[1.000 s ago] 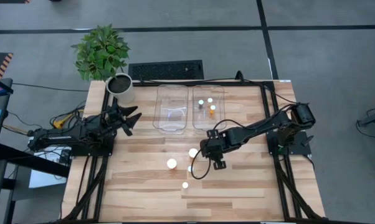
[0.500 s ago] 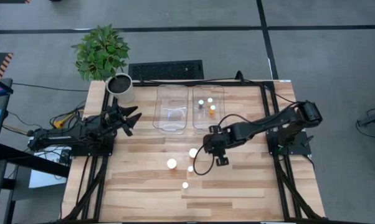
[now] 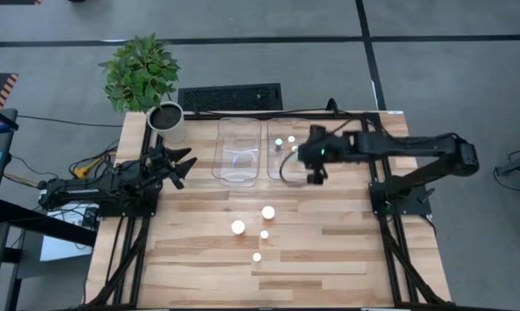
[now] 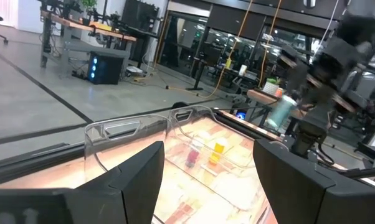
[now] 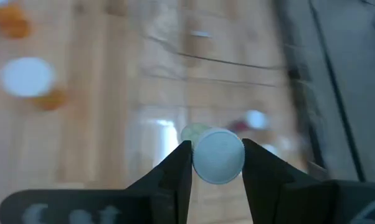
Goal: Pick and place medicine bottles into bin by pill shape (circle, oval)
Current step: Put the green tablet bottle into the right transparent bin
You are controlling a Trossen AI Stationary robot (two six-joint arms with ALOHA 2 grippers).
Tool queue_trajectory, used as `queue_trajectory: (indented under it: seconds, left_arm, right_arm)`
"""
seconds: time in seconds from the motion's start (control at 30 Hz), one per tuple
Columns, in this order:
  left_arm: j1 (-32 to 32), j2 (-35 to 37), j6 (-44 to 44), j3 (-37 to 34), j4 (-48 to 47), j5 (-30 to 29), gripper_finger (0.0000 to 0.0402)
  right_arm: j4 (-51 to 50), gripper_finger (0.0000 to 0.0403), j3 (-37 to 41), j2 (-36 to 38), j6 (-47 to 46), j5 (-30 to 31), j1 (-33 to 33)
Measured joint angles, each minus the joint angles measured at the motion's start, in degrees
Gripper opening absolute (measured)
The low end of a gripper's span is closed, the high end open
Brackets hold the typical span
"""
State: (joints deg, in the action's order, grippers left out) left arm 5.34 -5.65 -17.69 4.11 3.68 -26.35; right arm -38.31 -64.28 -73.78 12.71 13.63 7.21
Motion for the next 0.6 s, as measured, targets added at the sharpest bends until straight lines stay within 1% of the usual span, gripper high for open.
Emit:
queue_trajectory:
  seconds: [0.13, 0.27, 0.43, 0.6]
  left_arm:
    - [0.0, 0.0, 0.1, 0.0, 0.0, 0.0, 0.024]
    - [0.0, 0.0, 0.2, 0.0, 0.0, 0.0, 0.024]
    - [0.0, 0.0, 0.3, 0.0, -0.2, 0.0, 0.024]
    - [0.0, 0.0, 0.3, 0.0, -0.4, 0.0, 0.024]
  right_arm:
    - [0.0, 0.013, -1.3, -0.8, 3.7, -0.7, 6.2]
    - [0.4, 0.0134, -3.2, -5.4, 5.8, -4.7, 10.3]
    - [2.5, 0.0132, -5.9, -13.0, 9.4, -7.5, 11.7]
    - [2.3, 0.0136, -8.4, -20.3, 11.2, -9.2, 12.0]
